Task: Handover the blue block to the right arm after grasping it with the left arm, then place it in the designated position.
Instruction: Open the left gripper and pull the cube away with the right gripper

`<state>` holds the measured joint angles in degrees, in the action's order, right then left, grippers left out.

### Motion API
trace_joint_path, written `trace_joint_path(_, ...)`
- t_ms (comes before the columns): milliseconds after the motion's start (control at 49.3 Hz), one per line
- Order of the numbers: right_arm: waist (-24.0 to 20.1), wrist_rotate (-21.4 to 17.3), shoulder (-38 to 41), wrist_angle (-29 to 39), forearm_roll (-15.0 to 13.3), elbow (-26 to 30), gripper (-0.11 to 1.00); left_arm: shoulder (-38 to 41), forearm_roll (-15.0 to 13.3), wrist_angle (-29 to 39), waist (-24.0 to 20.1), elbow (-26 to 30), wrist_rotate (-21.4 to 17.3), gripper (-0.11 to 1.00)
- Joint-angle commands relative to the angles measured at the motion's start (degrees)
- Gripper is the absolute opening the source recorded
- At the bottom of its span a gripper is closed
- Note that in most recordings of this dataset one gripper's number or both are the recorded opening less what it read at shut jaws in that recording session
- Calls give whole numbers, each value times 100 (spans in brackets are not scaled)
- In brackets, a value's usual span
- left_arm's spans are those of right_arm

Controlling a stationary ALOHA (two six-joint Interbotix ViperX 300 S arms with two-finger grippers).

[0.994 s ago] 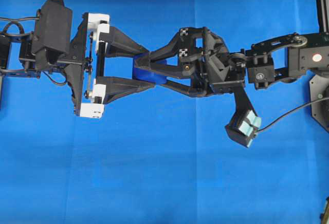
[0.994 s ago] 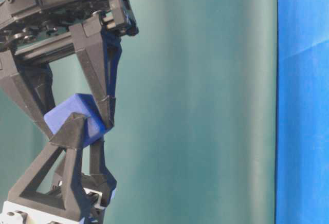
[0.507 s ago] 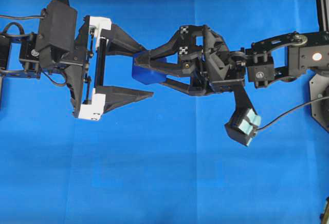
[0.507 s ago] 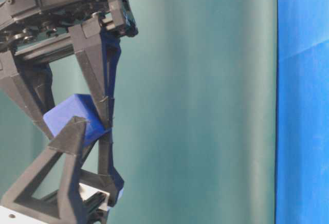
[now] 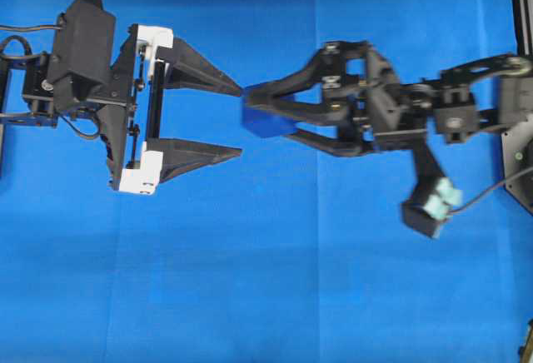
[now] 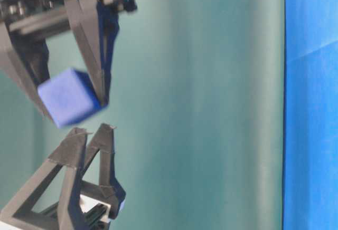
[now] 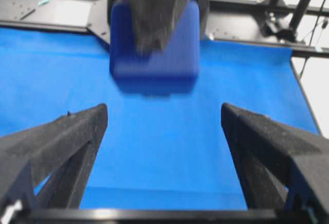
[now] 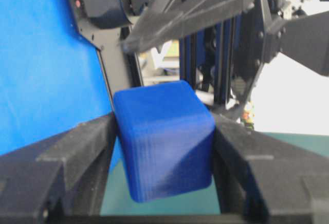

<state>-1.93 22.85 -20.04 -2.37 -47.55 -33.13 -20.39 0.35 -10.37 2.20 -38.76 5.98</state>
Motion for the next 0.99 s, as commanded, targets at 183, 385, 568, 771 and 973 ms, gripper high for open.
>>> trace_joint_path(183, -211, -18, -932, 492, 97, -404, 48, -193, 0, -44, 9, 26, -26, 93)
trace_joint_path(385, -404, -18, -1310, 932, 114, -589, 48, -237, 0, -44, 9, 9, -26, 93)
trace_joint_path(568, -483, -18, -1354, 1011, 123, -615, 48, -237, 9, -44, 9, 9, -26, 93)
trace_joint_path(771, -483, -18, -1318, 1002, 123, -606, 47, -246, 9, -35, 9, 9, -26, 93)
trace_joint_path(973, -483, -26, -1318, 1011, 149, -606, 47, -246, 9, -35, 9, 9, -35, 93)
